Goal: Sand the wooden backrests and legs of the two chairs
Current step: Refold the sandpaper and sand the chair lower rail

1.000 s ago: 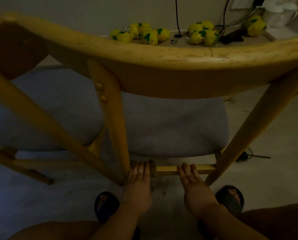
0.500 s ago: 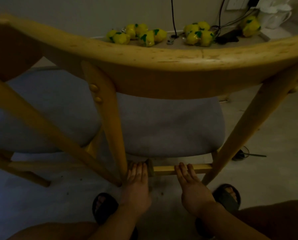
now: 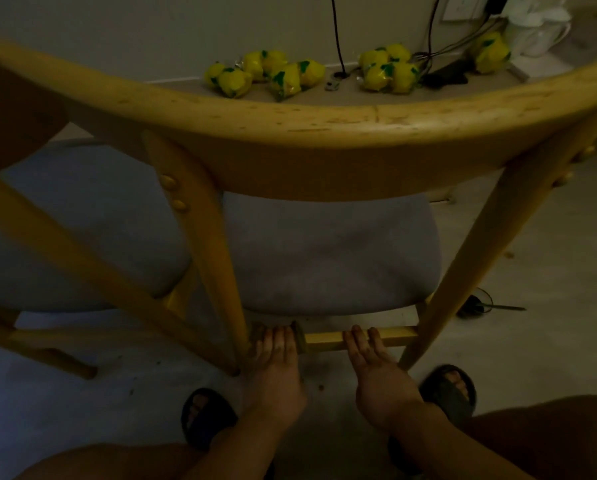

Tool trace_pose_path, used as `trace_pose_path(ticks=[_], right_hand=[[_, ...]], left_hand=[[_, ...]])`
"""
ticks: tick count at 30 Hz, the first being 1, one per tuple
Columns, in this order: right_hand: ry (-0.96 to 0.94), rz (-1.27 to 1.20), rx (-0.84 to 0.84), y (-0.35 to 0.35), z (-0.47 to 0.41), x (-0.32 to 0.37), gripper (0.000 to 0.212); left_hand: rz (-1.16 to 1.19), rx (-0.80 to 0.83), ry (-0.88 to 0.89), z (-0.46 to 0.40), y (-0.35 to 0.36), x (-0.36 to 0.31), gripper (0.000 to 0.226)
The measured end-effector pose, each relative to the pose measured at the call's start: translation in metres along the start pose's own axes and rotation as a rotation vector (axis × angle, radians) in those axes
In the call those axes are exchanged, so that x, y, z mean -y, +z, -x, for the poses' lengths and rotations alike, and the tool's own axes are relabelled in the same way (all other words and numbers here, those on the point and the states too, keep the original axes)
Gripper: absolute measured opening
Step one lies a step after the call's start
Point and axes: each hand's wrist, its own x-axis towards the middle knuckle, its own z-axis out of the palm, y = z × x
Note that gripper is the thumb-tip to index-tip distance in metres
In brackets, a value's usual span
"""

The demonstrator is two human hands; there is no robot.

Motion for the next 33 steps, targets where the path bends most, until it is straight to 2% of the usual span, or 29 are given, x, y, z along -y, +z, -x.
trace_pose_path(ticks=[4,8,11,17,23,29,31,33], right_hand=[[-0.006,0.012,-0.015,0.002,0.001,0.001,0.087],[-0.014,-0.016,-0.017,0.002,0.000,0.001,0.089],[-0.010,-0.016,-0.018,0.002,-0.001,0.001,0.088],[-0.010,-0.018,-0.017,0.005,0.001,-0.001,0.091],[-0.026,-0.015,-0.027,0.004,-0.002,-0.003,0.090],[-0.011,-0.002,-0.027,0.007,-0.002,0.000,0.089],[-0.019,0.008,-0.017,0.005,-0.001,-0.001,0.090],[-0.019,0.010,-0.002,0.002,0.001,-0.002,0.090]], left_hand=[[-0.011,-0.012,0.136,0.000,0.002,0.001,0.090],[0.048,-0.032,0.046,0.008,0.000,0.028,0.085],[0.061,-0.029,-0.004,0.008,-0.001,0.022,0.084],[0.016,-0.055,0.138,0.004,0.011,-0.007,0.085],[0.040,-0.038,-0.021,0.011,0.002,0.020,0.088],[0.035,-0.057,0.159,0.002,0.013,-0.018,0.076],[0.040,-0.087,0.154,0.005,0.014,-0.004,0.074],[0.082,-0.133,0.071,0.011,0.014,0.014,0.074]])
